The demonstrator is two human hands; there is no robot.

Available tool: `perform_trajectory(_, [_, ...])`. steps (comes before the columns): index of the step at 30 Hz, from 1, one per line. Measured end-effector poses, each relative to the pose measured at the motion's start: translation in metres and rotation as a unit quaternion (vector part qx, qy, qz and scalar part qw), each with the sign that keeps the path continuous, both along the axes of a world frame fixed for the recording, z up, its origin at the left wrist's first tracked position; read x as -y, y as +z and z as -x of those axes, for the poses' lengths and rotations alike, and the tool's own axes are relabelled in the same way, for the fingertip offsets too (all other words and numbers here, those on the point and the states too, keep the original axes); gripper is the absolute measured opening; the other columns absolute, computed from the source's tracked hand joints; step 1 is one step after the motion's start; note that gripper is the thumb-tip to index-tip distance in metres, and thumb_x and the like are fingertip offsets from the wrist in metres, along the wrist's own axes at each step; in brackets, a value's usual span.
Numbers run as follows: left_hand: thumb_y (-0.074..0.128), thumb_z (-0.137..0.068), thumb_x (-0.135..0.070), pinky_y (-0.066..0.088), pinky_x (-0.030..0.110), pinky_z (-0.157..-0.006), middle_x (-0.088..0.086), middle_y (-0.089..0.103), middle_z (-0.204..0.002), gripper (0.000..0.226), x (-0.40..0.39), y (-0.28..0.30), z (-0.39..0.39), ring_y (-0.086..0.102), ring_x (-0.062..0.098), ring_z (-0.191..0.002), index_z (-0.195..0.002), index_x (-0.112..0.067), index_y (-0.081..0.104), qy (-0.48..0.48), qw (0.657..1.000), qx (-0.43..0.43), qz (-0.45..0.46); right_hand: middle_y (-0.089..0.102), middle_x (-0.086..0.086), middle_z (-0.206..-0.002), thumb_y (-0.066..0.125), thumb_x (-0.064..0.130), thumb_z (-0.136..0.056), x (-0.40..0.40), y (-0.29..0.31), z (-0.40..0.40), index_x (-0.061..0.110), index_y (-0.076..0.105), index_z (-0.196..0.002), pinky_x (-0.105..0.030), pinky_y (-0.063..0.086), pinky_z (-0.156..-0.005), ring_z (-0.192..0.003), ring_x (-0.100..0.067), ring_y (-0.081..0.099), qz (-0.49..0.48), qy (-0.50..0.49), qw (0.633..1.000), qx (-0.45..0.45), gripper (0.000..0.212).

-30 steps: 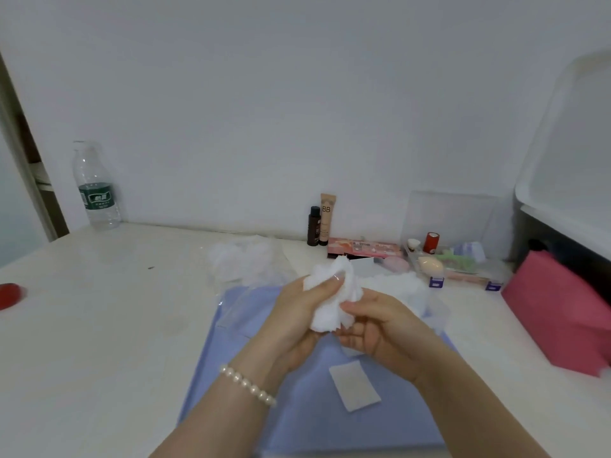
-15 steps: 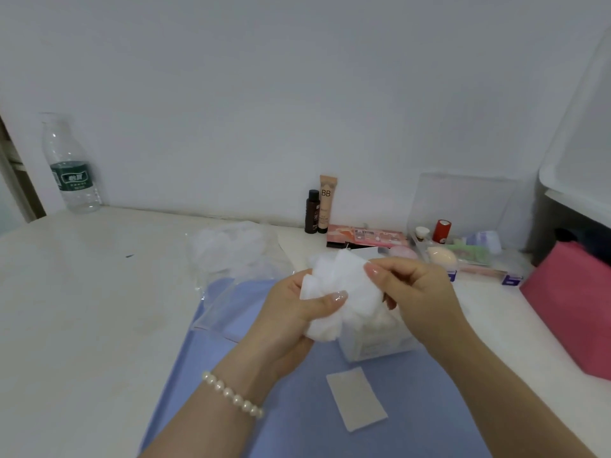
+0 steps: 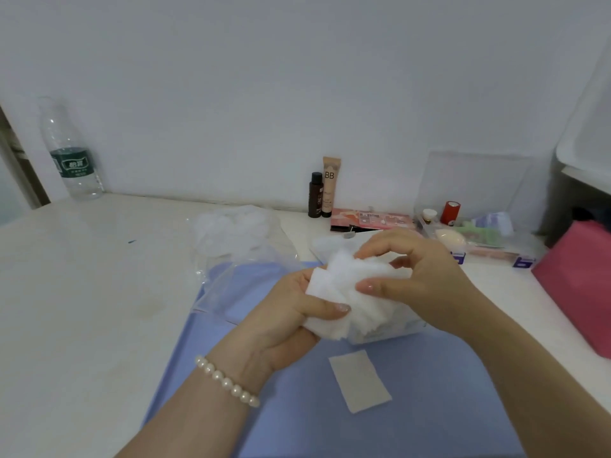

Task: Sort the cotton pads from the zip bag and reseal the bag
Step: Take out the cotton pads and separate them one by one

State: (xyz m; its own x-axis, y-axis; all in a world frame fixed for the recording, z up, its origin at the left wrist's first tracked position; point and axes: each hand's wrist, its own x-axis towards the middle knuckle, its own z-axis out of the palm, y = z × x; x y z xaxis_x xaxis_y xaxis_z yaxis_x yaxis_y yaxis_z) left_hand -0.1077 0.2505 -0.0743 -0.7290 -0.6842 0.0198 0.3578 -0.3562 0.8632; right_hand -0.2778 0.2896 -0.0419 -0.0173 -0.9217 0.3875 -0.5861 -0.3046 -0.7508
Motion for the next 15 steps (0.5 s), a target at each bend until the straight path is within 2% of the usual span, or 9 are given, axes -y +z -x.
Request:
perform_trajectory(3, [0.051, -0.068, 0.012, 0.053, 0.023, -0.065, 0.012, 0.069, -0.098, 0.042, 0.002, -0.002, -0.001, 0.067, 0.019, -0.086, -0.106, 0.003, 0.063, -0.008, 0.999, -0.02, -0.027, 0.065, 0.004, -0.095, 0.083, 0.004, -0.061, -0.001, 0.001, 0.0, 0.023, 0.064, -0.074, -0.021, 0.044, -0.076, -0.09, -0.007, 0.058, 0.016, 0.006, 1.0, 0.025, 0.03])
perform_trajectory(8, [0.057, -0.074, 0.006, 0.055, 0.032, -0.079, 0.015, 0.067, -0.107, 0.039, 0.003, -0.002, 0.001, 0.066, 0.024, -0.094, -0.112, 0.004, 0.06, 0.017, 0.998, -0.03, -0.057, 0.068, 0.009, -0.087, 0.082, 0.004, -0.061, -0.004, 0.006, 0.003, 0.021, 0.059, -0.061, -0.02, 0.047, -0.075, -0.084, -0.004, 0.061, 0.006, 0.011, 1.0, 0.026, 0.028])
perform_trajectory(10, [0.061, -0.076, 0.004, 0.055, 0.034, -0.08, 0.016, 0.068, -0.104, 0.034, 0.003, -0.002, 0.002, 0.068, 0.023, -0.088, -0.11, 0.004, 0.06, 0.054, 0.994, -0.037, -0.082, 0.07, 0.011, -0.074, 0.078, 0.006, -0.062, -0.006, 0.011, 0.004, 0.02, 0.061, -0.06, -0.019, 0.052, -0.065, -0.069, -0.003, 0.064, 0.027, -0.002, 0.991, 0.133, 0.022])
perform_trajectory(12, [0.054, -0.078, -0.006, 0.056, 0.037, -0.078, 0.016, 0.069, -0.104, 0.034, 0.003, 0.0, 0.003, 0.069, 0.023, -0.086, -0.111, 0.003, 0.059, 0.084, 0.989, -0.056, -0.107, 0.069, 0.007, -0.063, 0.072, 0.003, -0.068, -0.007, 0.015, 0.01, 0.016, 0.06, -0.067, -0.023, 0.056, -0.057, -0.059, -0.008, 0.066, 0.045, -0.048, 0.961, 0.269, 0.017])
perform_trajectory(15, [0.045, -0.092, -0.012, 0.055, 0.04, -0.081, 0.014, 0.07, -0.106, 0.025, 0.002, 0.001, 0.003, 0.069, 0.024, -0.09, -0.109, 0.0, 0.06, 0.108, 0.983, -0.076, -0.127, 0.073, 0.0, -0.073, 0.068, 0.009, -0.066, -0.008, 0.019, 0.016, 0.009, 0.063, -0.083, -0.03, 0.059, -0.058, -0.069, -0.018, 0.071, 0.01, -0.067, 0.917, 0.392, 0.018])
